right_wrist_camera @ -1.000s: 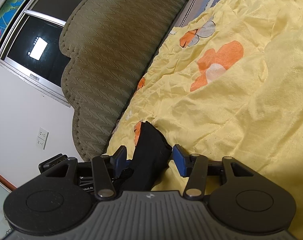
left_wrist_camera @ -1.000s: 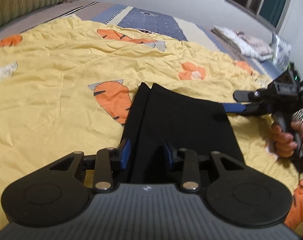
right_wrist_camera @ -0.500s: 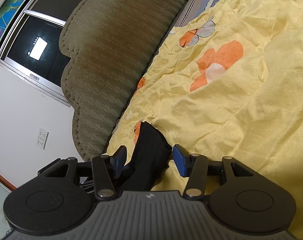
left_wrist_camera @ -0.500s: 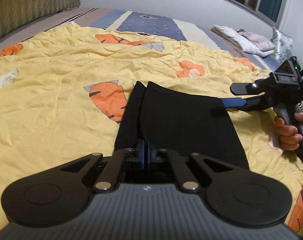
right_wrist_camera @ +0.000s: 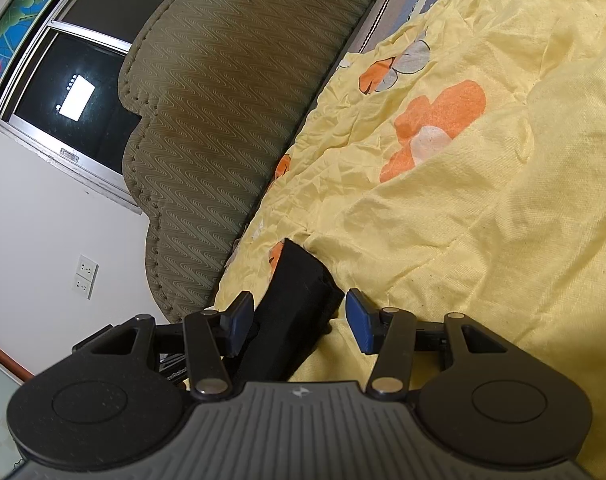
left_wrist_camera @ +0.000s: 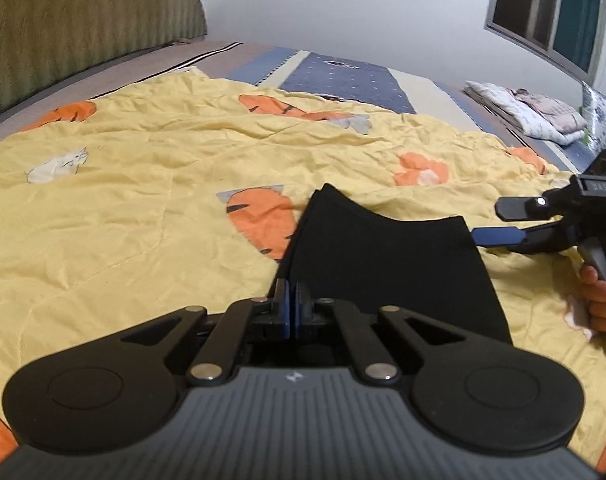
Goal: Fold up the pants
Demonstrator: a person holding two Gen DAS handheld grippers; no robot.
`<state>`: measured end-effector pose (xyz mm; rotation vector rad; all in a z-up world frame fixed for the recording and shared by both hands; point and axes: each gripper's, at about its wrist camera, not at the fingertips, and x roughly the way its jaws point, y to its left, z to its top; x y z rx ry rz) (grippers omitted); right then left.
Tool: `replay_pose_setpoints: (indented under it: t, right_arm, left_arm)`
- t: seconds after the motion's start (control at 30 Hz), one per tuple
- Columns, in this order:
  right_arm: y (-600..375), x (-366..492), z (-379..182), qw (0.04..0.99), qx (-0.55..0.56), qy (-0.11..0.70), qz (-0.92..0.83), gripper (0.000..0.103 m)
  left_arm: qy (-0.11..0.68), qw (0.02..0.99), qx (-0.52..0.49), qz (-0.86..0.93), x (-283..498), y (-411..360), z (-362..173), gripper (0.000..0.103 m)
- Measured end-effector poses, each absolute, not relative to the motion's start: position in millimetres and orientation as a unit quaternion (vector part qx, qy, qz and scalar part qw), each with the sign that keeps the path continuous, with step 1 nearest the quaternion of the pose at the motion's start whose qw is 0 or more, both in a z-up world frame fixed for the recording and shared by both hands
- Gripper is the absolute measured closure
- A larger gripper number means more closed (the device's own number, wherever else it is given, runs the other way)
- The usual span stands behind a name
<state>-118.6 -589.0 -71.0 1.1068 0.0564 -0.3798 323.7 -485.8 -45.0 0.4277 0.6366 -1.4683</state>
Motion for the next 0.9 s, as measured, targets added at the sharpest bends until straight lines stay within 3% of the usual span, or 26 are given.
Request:
replay_pose_setpoints:
  t: [0.27, 0.5, 0.57, 0.67, 0.9]
  right_arm:
    - [-588.2, -118.5, -72.1, 0.833, 0.524, 0.028, -0.178, 0.053]
    - [-592.4, -122.8, -75.7, 0.82, 0.549, 0.01, -0.16, 0.049]
    - [-590.9, -120.7, -73.4, 0.825, 0.543, 0.016, -0.157, 0.044]
    - [-585.3, -112.4, -66.0, 0.839, 0.52, 0.038, -0.153, 0.036]
    - [-580.4, -105.0, -59.2, 0.841, 0.512, 0.058, -0.165, 0.035]
  left_arm:
    - [0.307, 0.699, 0.156, -0.627, 328.0, -486.1, -50.0, 0.1]
    - [0.297, 0.769, 0.13, -0.551, 328.9, -460.7, -31.7, 0.085]
    - [0.288, 0.786, 0.134, -0.53, 327.2, -445.7, -25.9, 0.085]
    - [0.271, 0.805, 0.115, -0.515, 318.7, -401.9, -8.2, 0.084]
    - [0.25, 0.847, 0.044, -0.466, 271.2, -225.5, 45.7, 0.079]
